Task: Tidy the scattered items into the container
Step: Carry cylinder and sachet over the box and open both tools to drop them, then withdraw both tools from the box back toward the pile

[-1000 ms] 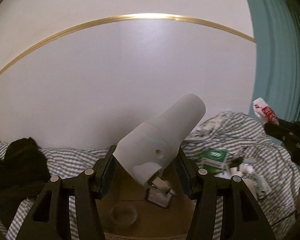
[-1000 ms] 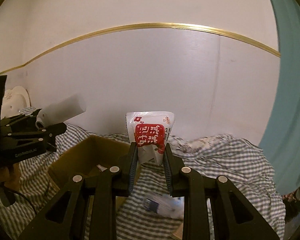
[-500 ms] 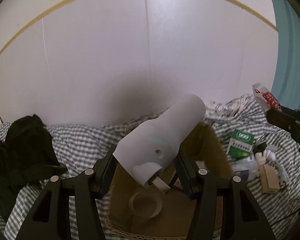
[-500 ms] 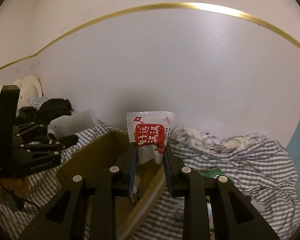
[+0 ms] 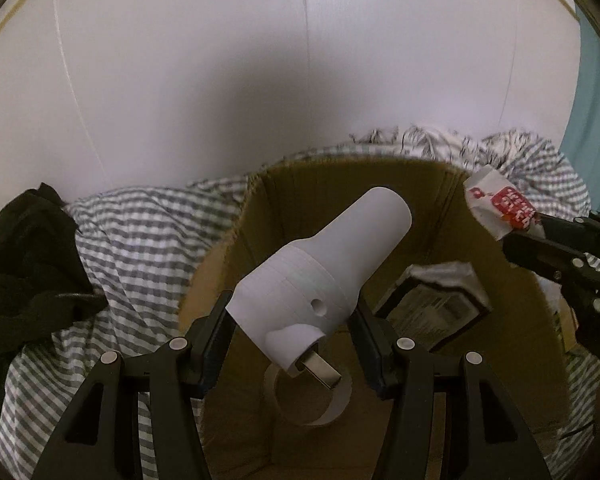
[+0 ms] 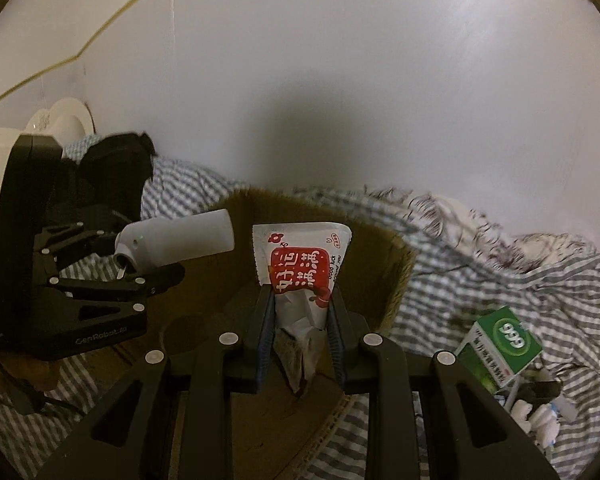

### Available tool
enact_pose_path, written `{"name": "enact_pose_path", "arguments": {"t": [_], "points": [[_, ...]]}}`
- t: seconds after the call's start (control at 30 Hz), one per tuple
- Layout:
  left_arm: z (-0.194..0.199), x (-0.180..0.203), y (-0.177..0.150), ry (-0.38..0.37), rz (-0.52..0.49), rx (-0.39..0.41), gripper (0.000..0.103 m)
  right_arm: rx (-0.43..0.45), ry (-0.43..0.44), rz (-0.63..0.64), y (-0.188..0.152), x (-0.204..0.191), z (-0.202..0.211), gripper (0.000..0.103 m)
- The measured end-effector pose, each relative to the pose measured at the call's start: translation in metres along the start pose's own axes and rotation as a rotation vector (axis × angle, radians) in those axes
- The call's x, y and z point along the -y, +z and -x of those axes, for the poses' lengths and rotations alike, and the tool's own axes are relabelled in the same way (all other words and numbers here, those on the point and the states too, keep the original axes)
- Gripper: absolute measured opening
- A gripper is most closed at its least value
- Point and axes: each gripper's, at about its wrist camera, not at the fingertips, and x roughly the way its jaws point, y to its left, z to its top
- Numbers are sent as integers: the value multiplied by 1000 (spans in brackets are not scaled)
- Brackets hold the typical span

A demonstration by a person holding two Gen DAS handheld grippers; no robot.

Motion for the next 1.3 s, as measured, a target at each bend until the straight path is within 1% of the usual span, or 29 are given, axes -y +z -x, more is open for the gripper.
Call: {"name": "enact_pose_path", "arguments": {"t": [0.13, 0.23, 0.37, 0.4, 0.43, 0.47, 0.5, 0.57, 0.6, 0.7, 0.83, 0.93, 1.1, 1.3], "points": [[-16, 0, -5, -3, -5, -51, 57, -58, -2, 11, -3, -5, -22, 25], [-20, 2, -7, -4, -12, -75, 57, -86, -10, 25, -11, -10, -28, 25], [-20, 2, -7, -4, -12, -89, 59, -103, -14, 36, -14, -15, -29, 30], [-20, 2, -6, -5, -11, -93, 59, -101, -14, 39, -15, -16, -28, 37], [-18, 2, -6, -7, -7, -97, 60, -100, -14, 42, -15, -16, -27, 41], [-17, 2, -6, -10, -6, -97, 62, -96, -14, 43, -14, -17, -25, 47], [-15, 2, -5, -11, -8, -94, 68, -92, -15, 43, -14, -16, -24, 55], [-7, 2, -3, 6, -13, -70, 76, -71, -20, 39, -12, -17, -15, 60], [-2, 2, -2, 9, -14, -55, 78, -60, -22, 36, -12, -17, -11, 61], [14, 2, 4, 23, -16, -12, 79, -27, -34, 36, -9, -17, 5, 64], [40, 2, 12, 33, 7, 49, 79, 31, -57, 34, -4, -17, 30, 65], [55, 5, 16, 30, 16, 76, 80, 73, -70, 37, 0, -15, 52, 65], [86, 19, 22, 22, 12, 127, 83, 130, -83, 42, 4, -14, 86, 65], [129, 42, 30, 9, -6, 207, 85, 199, -104, 48, 4, -9, 134, 67]]}}
